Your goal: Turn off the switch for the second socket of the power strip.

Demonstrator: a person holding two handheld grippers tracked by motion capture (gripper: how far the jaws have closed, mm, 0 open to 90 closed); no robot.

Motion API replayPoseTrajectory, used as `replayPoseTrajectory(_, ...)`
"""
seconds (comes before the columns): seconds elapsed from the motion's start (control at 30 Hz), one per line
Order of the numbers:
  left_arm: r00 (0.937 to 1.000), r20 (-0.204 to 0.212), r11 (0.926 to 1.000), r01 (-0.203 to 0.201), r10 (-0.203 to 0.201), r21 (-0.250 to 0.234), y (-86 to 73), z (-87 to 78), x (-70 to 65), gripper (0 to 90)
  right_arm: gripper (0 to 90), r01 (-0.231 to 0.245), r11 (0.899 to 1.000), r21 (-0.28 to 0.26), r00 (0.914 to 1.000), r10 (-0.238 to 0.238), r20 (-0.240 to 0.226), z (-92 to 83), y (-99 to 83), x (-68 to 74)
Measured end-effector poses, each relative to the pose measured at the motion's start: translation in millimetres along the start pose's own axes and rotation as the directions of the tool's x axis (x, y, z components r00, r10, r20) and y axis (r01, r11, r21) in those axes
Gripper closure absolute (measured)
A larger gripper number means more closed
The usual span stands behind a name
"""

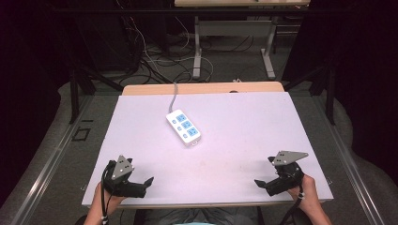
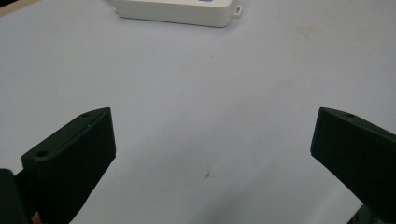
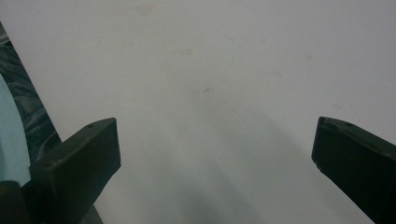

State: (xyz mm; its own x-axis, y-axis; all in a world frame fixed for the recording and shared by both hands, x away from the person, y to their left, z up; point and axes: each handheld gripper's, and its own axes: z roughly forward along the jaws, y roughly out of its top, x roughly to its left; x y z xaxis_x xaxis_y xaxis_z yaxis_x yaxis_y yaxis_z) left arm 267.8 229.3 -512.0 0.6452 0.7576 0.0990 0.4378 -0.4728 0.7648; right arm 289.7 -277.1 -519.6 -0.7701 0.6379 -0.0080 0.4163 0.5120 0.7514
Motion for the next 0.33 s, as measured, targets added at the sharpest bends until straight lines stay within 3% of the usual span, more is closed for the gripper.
replayPoseTrajectory(0.33,0.9996,0.025,0.9998,-0.016,0.016,0.011,-5.8,-1.9,-5.9,0.0,0.8,0.008,1.000,-0.002,1.0000,-0.008,0.006,0.0,-0.3,-0.5)
